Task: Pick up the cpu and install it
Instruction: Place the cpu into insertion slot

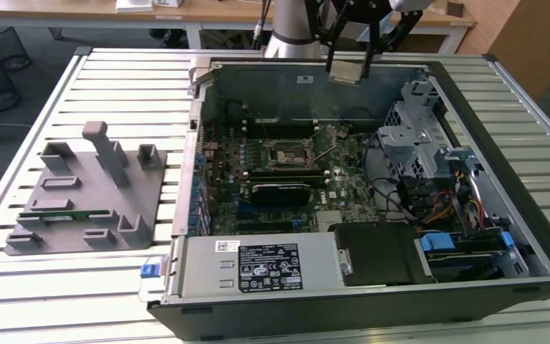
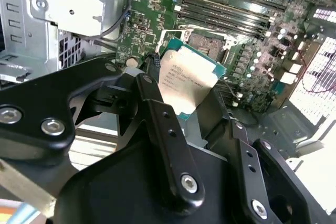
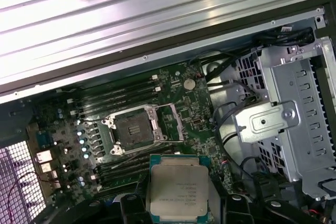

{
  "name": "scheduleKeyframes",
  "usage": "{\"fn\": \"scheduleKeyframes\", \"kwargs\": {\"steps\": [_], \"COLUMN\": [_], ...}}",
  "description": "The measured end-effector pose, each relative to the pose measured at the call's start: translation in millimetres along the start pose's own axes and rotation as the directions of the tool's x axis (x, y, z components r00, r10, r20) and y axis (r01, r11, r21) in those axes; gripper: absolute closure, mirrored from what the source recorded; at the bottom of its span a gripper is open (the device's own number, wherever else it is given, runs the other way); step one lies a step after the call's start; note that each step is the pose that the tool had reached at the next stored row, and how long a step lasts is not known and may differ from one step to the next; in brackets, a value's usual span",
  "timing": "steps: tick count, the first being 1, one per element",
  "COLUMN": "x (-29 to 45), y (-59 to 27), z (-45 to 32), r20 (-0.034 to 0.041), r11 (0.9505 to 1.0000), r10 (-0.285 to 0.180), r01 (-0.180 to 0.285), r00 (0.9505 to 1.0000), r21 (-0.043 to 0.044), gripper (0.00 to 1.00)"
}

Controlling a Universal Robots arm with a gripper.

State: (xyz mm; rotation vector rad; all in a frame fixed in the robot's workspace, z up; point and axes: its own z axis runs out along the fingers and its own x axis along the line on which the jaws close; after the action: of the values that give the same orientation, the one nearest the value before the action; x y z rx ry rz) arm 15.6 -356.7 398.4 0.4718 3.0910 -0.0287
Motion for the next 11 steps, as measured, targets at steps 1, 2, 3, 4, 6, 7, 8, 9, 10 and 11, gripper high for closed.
{"fn": "scheduleKeyframes", "kwargs": {"steps": [1, 2, 3, 4, 6, 7, 8, 9, 10, 11], "x": [0.0, 0.0, 0.0, 0.0, 0.0, 0.0, 0.0, 0.0, 0.0, 0.0], "y": [0.0, 0.0, 0.0, 0.0, 0.0, 0.0, 0.0, 0.0, 0.0, 0.0], "z": [0.1, 0.1, 0.2, 0.3, 0.4, 0.5, 0.6, 0.7, 0.7, 0.8], "r20": [-0.0001, -0.0002, -0.0004, -0.0005, -0.0008, -0.0009, -0.0010, -0.0011, -0.0013, -0.0014], "r11": [1.0000, 0.9999, 0.9997, 0.9994, 0.9987, 0.9982, 0.9977, 0.9971, 0.9965, 0.9959], "r10": [0.008, 0.017, 0.026, 0.035, 0.052, 0.060, 0.068, 0.076, 0.084, 0.091], "r01": [-0.008, -0.017, -0.026, -0.035, -0.052, -0.060, -0.068, -0.076, -0.084, -0.091], "r00": [1.0000, 0.9999, 0.9997, 0.9994, 0.9987, 0.9982, 0.9977, 0.9971, 0.9965, 0.9959], "r21": [0.0001, 0.0003, 0.0004, 0.0006, 0.0009, 0.0010, 0.0012, 0.0013, 0.0014, 0.0015], "gripper": [0.47, 0.47, 0.47, 0.47, 0.47, 0.47, 0.47, 0.47, 0.47, 0.47]}}
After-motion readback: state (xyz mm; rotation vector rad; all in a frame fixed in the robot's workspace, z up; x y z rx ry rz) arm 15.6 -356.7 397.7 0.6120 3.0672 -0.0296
